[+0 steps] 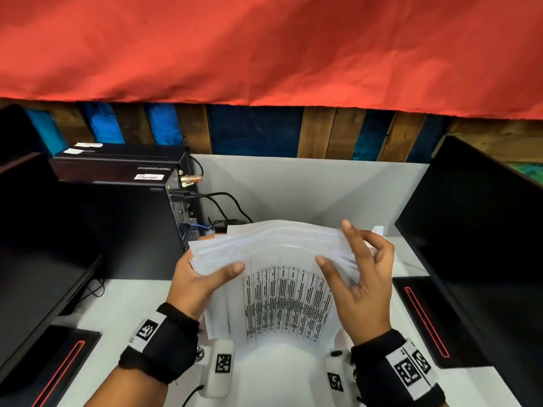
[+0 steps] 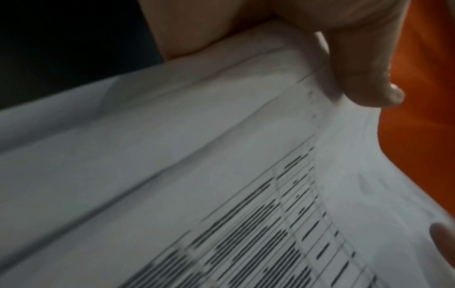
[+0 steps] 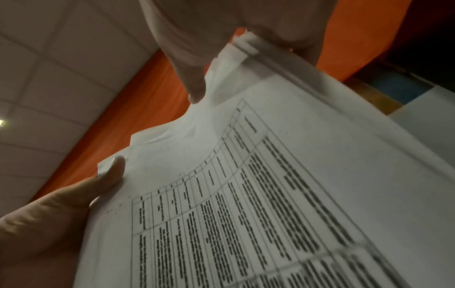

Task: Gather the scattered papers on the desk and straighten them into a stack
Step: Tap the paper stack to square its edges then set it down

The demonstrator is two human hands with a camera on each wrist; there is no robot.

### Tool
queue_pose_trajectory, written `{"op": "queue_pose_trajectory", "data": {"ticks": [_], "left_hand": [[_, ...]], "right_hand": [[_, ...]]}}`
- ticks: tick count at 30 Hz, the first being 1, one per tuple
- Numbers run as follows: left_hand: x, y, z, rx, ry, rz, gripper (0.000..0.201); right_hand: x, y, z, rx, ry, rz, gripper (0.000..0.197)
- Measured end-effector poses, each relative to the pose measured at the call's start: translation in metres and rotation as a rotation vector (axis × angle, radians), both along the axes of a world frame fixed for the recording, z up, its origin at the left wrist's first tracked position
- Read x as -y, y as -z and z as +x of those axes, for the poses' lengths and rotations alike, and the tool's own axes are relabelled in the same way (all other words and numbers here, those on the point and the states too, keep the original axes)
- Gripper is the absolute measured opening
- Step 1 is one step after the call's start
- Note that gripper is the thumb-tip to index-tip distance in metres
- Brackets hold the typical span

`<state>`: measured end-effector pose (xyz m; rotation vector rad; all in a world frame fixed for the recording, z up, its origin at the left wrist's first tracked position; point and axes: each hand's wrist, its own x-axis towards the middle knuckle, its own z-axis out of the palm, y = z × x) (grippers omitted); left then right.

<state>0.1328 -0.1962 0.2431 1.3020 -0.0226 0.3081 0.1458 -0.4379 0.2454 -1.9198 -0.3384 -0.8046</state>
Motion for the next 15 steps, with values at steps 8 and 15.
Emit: {"op": "queue_pose_trajectory", "data": {"ticks": [8,15], "left_hand": [[0.008,-0.032,0.002,0.134,-0.156,0.308,0.013],[0.006,-0.025,-0.001,0.071,-0.268,0.411,0.010]], "right_hand": [[-0.013,-0.011,0.004,0.057,0.143,0.046,0.019],[-0.016,-0.007,0.002,0.007,0.120,0.126,0.019]]}}
